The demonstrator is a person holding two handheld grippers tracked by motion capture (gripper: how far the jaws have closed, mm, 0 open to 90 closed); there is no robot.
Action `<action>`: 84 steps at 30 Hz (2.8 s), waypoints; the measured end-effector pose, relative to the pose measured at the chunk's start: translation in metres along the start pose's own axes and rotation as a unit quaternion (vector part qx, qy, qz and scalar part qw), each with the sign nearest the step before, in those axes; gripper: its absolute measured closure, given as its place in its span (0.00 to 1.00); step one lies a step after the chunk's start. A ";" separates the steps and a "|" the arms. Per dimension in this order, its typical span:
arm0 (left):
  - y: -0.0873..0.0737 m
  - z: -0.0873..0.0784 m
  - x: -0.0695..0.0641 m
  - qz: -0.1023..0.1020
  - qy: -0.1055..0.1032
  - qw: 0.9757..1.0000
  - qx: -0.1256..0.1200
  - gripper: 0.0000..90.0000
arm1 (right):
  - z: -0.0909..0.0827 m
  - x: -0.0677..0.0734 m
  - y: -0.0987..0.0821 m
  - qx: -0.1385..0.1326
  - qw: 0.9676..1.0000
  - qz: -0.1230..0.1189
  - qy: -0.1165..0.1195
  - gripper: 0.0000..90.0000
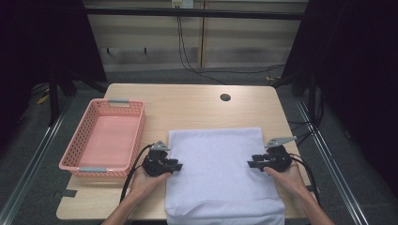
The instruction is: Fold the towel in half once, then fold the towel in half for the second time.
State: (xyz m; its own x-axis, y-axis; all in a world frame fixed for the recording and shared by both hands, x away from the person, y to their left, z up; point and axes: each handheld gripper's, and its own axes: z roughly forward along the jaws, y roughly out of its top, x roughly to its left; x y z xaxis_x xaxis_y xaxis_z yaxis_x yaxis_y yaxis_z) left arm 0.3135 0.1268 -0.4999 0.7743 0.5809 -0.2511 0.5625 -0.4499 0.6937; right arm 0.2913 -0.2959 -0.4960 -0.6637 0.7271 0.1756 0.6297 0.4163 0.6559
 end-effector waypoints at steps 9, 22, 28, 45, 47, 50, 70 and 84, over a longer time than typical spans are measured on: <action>-0.019 -0.014 -0.023 0.007 -0.026 0.999 0.019 0.81 | -0.022 0.019 -0.029 0.003 1.000 0.000 0.017 0.74; 0.001 -0.020 -0.012 0.004 -0.018 1.000 -0.015 0.67 | -0.041 0.007 -0.027 -0.039 0.999 0.030 0.004 0.65; 0.023 -0.015 0.022 -0.045 0.008 0.998 -0.048 0.66 | -0.033 -0.029 0.004 -0.065 0.996 0.032 -0.059 0.54; 0.023 0.009 0.045 -0.072 0.063 0.995 -0.023 0.49 | 0.002 -0.072 0.010 -0.039 0.996 0.064 -0.051 0.71; 0.024 0.011 0.047 -0.075 0.061 0.995 -0.033 0.49 | 0.002 -0.073 0.010 -0.036 0.997 0.062 -0.038 0.81; 0.025 0.015 0.049 -0.068 0.056 0.995 -0.040 0.49 | 0.002 -0.073 0.009 -0.034 0.997 0.062 -0.024 0.90; 0.072 -0.027 0.044 -0.032 0.012 0.994 -0.103 0.95 | -0.041 -0.077 0.039 -0.139 0.987 0.077 -0.004 0.96; 0.119 -0.051 0.044 -0.006 0.043 0.984 -0.175 0.95 | -0.076 -0.087 0.099 -0.191 0.979 0.059 -0.045 0.96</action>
State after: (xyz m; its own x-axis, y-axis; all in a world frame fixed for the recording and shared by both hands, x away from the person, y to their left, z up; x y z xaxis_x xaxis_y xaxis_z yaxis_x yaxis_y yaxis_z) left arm 0.4000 0.1333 -0.3939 0.7326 0.6467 -0.2126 0.4255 -0.1912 0.8845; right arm 0.3808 -0.3595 -0.3910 -0.5471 0.8098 0.2122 0.4908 0.1049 0.8649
